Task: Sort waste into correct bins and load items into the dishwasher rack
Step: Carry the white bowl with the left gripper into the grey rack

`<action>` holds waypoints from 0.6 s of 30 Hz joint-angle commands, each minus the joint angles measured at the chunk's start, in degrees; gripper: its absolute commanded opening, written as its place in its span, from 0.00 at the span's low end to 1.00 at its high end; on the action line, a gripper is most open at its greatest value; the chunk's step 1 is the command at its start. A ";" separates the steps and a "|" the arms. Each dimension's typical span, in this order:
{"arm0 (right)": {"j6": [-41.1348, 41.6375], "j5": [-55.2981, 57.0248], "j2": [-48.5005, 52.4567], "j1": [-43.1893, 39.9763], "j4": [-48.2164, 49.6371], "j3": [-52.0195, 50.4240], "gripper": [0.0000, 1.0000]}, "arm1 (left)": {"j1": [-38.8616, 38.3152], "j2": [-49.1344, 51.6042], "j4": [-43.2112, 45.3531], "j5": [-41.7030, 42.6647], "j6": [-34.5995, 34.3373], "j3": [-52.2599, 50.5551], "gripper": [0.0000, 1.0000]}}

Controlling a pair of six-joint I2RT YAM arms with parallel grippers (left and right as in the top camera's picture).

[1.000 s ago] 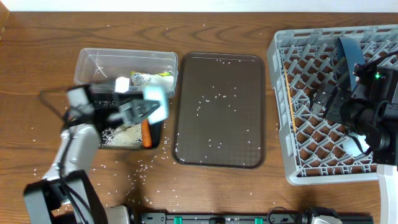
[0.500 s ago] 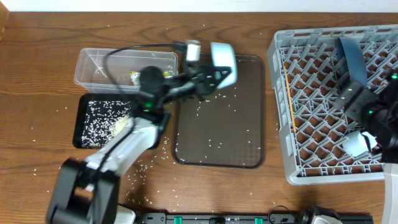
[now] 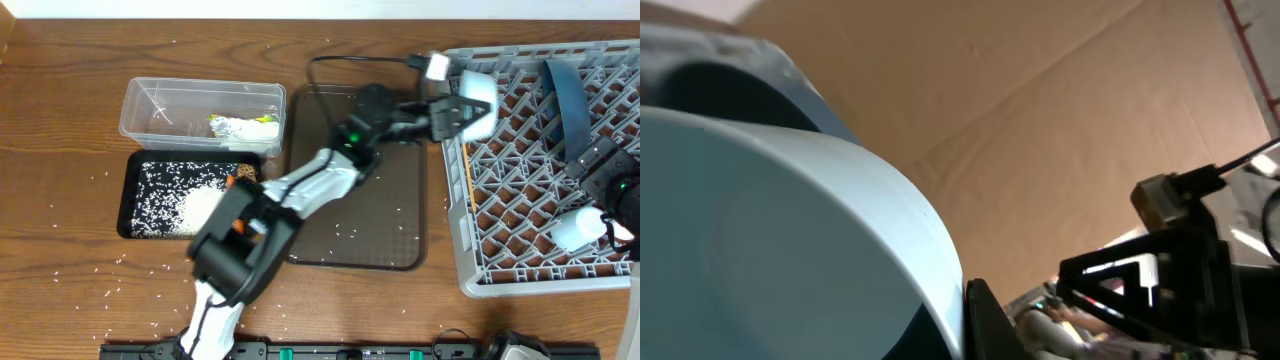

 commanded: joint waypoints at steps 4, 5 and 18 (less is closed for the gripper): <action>0.85 0.31 -0.13 -0.37 -0.59 0.31 0.99 | -1.31 8.87 8.57 -1.42 -11.37 3.98 0.06; 0.85 0.33 -0.13 -0.39 -0.59 0.31 0.99 | -1.31 9.99 10.56 -1.68 -13.38 3.98 0.06; 0.83 0.35 -0.13 -0.39 -1.01 0.31 0.99 | 0.15 13.99 12.79 0.00 -16.15 3.98 0.68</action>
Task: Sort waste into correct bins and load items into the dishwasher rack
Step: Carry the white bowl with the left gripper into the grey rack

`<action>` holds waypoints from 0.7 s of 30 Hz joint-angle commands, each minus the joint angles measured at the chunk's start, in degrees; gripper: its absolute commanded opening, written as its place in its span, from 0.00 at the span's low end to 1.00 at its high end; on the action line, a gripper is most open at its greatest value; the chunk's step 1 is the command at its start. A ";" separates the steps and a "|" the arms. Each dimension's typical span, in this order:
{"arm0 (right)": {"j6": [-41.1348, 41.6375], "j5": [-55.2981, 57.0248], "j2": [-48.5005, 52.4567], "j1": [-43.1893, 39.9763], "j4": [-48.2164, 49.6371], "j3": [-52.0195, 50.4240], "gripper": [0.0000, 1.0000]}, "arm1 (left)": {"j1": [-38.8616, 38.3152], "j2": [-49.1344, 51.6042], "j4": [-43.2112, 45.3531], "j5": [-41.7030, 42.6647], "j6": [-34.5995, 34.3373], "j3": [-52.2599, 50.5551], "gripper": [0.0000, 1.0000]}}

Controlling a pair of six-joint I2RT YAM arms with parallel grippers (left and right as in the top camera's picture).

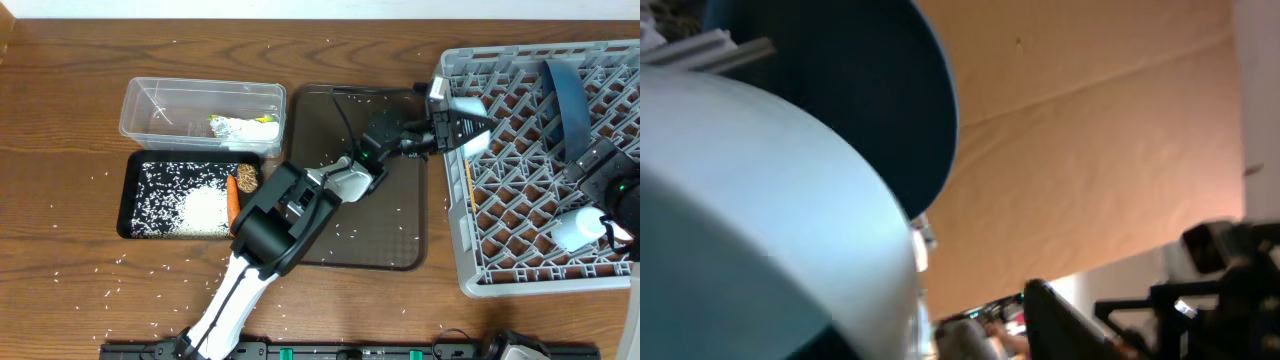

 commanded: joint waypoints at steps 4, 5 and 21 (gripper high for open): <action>0.83 0.37 -0.13 -0.39 -0.02 0.31 0.99 | 2.91 -0.42 -5.22 2.99 1.75 1.22 0.98; 0.83 0.37 -0.13 -0.39 -0.02 0.31 0.99 | 3.43 -0.42 -6.32 3.67 2.36 1.22 0.98; -8.66 -14.58 -1.88 -0.35 2.84 0.33 0.99 | 15.37 -7.54 -21.59 15.41 11.93 1.22 0.98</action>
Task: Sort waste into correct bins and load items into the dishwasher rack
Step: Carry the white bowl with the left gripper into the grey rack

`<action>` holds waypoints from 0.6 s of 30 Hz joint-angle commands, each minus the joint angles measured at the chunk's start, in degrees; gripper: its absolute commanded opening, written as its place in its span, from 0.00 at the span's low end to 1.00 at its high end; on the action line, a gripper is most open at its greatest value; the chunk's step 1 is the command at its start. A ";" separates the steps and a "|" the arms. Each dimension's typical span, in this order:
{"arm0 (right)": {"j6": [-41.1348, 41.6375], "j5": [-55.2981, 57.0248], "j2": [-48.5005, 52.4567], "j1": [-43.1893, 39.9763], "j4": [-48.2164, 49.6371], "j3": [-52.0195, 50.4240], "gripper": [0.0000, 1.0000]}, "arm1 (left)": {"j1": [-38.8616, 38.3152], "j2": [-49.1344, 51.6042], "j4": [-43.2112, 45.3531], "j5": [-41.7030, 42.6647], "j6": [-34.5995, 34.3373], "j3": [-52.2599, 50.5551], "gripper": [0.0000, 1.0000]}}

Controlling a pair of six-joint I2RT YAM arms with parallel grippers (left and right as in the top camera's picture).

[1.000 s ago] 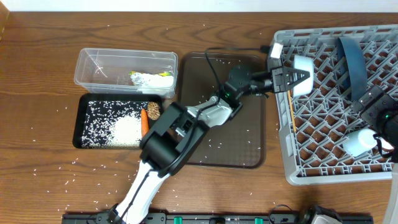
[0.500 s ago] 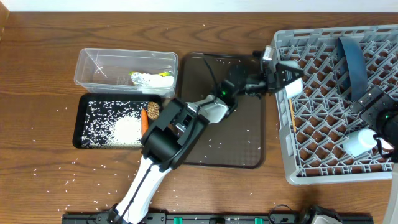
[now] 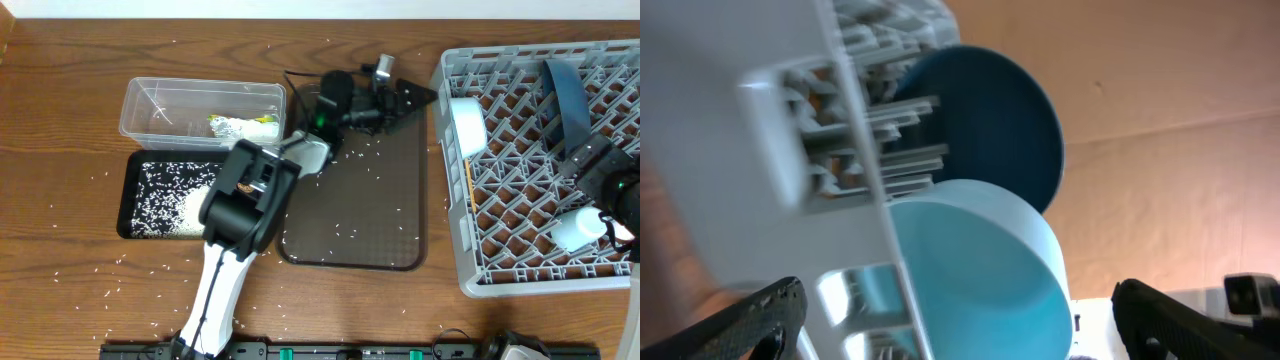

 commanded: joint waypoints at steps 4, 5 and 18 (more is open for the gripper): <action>-9.31 -20.28 -3.52 -0.35 1.25 0.33 0.99 | 3.98 -17.18 -32.00 -1.40 26.25 1.11 0.98; -10.62 -24.55 -4.13 -0.35 1.40 0.33 0.99 | 4.59 -21.33 -41.64 -5.05 32.35 1.11 0.98; -18.03 -31.52 -18.10 10.69 2.29 0.31 0.99 | 17.16 -63.65 -105.04 -50.18 61.40 1.11 0.98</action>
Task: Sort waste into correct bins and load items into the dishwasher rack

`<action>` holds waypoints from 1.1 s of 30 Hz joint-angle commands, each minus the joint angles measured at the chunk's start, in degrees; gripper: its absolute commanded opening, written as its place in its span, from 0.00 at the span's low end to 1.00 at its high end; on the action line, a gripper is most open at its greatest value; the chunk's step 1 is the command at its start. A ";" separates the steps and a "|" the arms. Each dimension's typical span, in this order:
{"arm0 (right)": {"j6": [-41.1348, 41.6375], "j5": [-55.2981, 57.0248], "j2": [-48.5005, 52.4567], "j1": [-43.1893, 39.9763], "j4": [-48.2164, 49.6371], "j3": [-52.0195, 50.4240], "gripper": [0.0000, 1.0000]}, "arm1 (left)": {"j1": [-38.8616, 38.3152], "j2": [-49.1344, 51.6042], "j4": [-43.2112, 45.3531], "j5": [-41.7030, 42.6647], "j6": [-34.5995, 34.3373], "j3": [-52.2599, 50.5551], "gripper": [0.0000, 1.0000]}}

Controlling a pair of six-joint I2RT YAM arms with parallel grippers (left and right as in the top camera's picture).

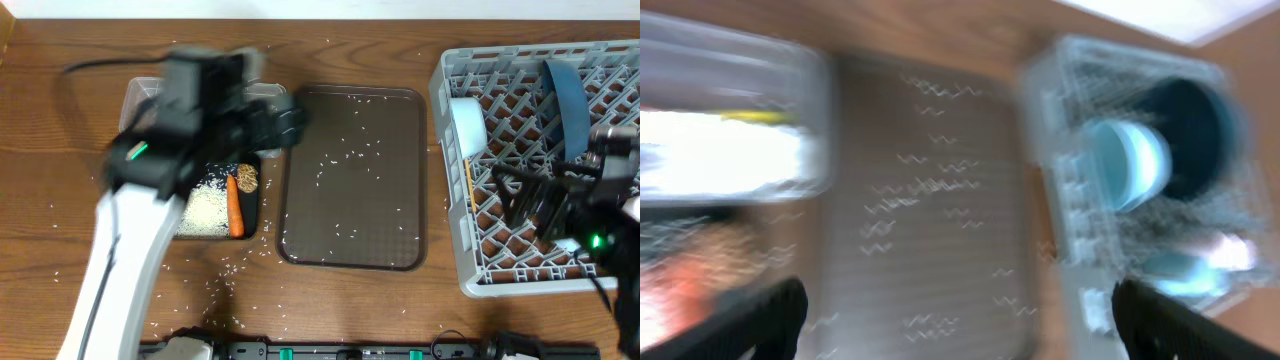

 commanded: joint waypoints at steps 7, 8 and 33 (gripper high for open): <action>-1.70 -1.05 -6.27 1.97 -3.02 0.35 0.99 | 3.06 -15.61 -9.31 -25.24 7.93 0.15 0.98; -1.70 -1.07 -6.29 1.97 -3.76 0.35 0.99 | 3.06 -16.76 -9.31 -25.27 7.93 0.15 0.98; -23.47 5.95 -8.66 8.72 -6.05 -2.43 0.99 | 3.06 -20.52 -9.35 -25.27 7.93 0.15 0.98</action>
